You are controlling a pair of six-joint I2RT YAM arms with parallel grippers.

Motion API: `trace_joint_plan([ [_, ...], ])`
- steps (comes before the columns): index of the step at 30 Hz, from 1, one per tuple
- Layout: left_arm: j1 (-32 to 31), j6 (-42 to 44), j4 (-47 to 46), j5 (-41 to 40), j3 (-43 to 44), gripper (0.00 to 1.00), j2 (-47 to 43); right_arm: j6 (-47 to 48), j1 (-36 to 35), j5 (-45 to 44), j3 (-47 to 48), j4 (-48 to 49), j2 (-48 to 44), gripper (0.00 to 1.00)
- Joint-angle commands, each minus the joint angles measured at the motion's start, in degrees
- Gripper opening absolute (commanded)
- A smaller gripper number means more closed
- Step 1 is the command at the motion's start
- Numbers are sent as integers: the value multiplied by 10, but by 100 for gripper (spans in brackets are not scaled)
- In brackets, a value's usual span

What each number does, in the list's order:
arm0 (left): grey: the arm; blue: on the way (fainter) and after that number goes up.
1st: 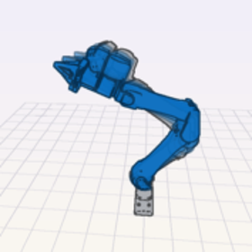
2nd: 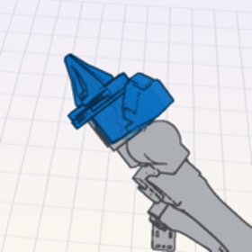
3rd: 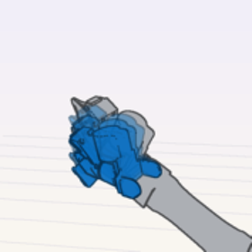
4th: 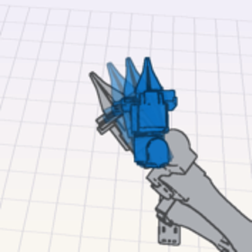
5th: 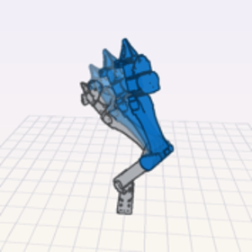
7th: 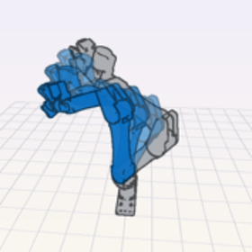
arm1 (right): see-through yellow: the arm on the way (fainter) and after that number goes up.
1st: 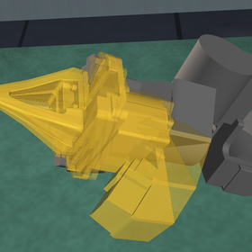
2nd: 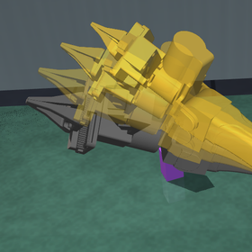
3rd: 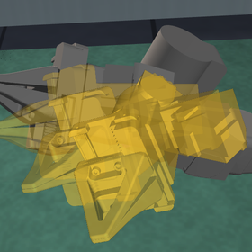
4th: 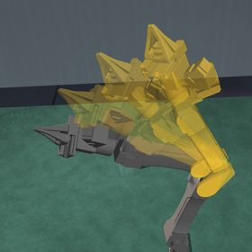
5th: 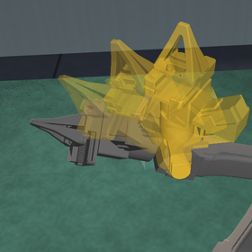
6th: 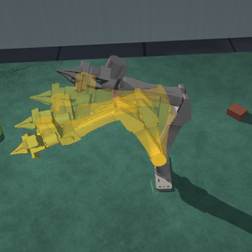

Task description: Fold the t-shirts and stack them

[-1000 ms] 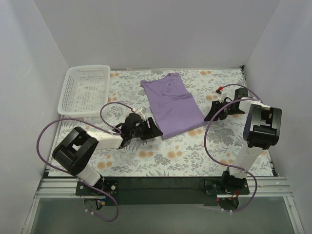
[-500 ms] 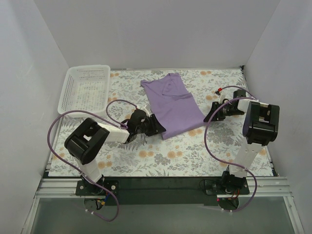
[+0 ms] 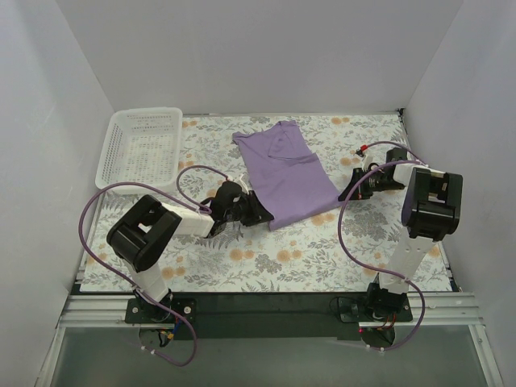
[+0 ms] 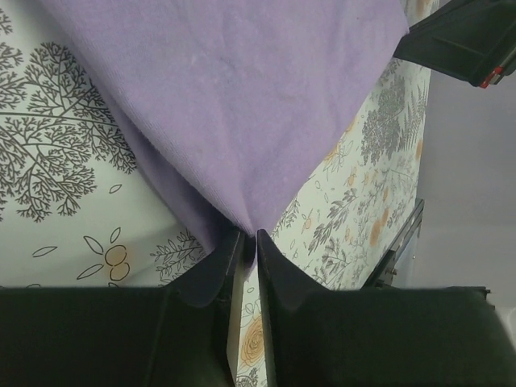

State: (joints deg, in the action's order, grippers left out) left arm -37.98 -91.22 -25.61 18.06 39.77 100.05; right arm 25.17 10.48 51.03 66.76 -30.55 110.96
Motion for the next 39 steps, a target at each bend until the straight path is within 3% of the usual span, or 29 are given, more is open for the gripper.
trace_joint_plan([
  [1, -8, -3, -16, 19, -14, 9, -9, 15, 8, 12, 16, -25, -9, 2],
  [5, -11, -10, -24, 24, -33, 0, -22, 28, 25, 14, 8, -37, -16, 1],
  [16, -26, -29, -56, 34, -82, 0, -50, 139, 51, 10, -10, -137, -37, 1],
  [31, -71, -40, -57, 22, -135, 0, -101, 220, 58, -85, -140, -159, -160, 1],
  [39, -83, -48, -53, 6, -177, 8, -137, 254, 58, -103, -148, -192, -173, 1],
])
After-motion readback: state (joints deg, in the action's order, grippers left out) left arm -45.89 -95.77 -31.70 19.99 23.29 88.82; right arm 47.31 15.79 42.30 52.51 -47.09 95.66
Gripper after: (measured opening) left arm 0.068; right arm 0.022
